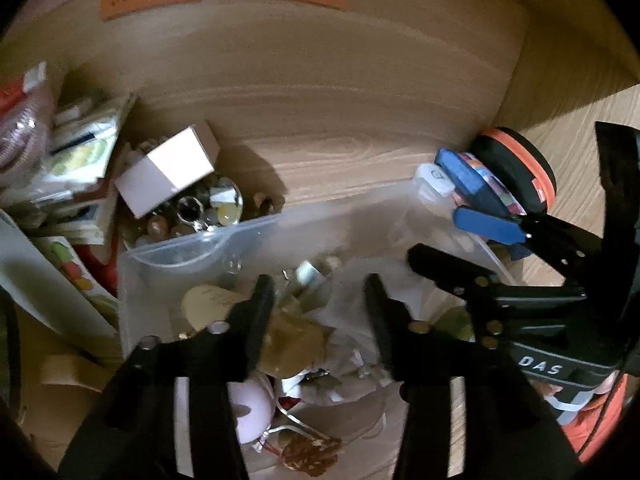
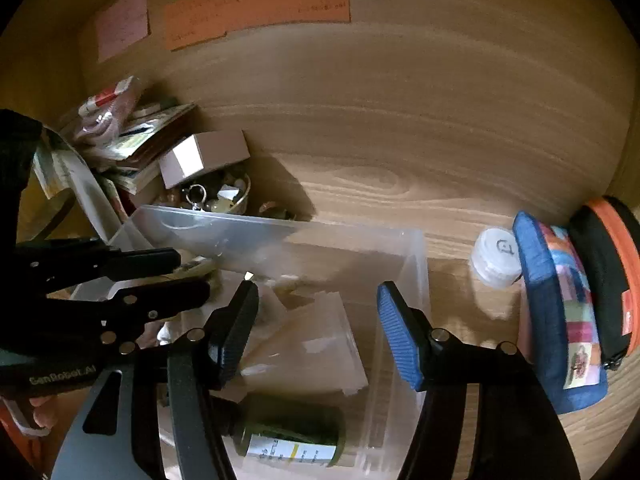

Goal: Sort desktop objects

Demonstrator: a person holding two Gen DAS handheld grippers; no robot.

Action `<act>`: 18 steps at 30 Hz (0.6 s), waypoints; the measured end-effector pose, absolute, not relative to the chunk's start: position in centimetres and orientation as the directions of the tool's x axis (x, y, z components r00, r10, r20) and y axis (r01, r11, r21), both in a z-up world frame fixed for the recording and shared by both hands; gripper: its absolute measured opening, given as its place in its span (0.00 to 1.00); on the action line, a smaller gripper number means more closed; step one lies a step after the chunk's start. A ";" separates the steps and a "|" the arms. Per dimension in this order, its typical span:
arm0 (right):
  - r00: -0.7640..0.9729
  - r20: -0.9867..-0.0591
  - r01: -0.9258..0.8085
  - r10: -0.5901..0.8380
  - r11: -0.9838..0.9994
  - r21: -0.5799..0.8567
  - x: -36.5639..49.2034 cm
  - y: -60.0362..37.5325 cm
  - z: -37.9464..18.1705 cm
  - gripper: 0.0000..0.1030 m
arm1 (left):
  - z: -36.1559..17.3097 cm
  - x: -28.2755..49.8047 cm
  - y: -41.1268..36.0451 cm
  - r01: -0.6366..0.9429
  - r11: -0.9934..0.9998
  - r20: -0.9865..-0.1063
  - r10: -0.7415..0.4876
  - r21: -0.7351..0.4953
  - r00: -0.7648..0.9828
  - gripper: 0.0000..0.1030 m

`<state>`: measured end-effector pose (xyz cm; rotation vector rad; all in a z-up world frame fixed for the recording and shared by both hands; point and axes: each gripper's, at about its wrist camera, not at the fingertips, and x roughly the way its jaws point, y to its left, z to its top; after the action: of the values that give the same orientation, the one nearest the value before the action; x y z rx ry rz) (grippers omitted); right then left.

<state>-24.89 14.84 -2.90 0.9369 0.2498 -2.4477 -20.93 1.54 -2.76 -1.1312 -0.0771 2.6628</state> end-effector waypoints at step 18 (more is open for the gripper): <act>-0.700 -0.605 0.480 -0.380 -0.877 -0.004 -18.7 18.2 0.3 0.71 | 0.8 -13.7 0.9 -0.077 -0.997 -0.611 0.049 0.019 -0.790 0.95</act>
<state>-18.73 18.18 0.29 0.8472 0.2229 -2.5206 -13.67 0.94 0.79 -0.9905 0.0661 2.9101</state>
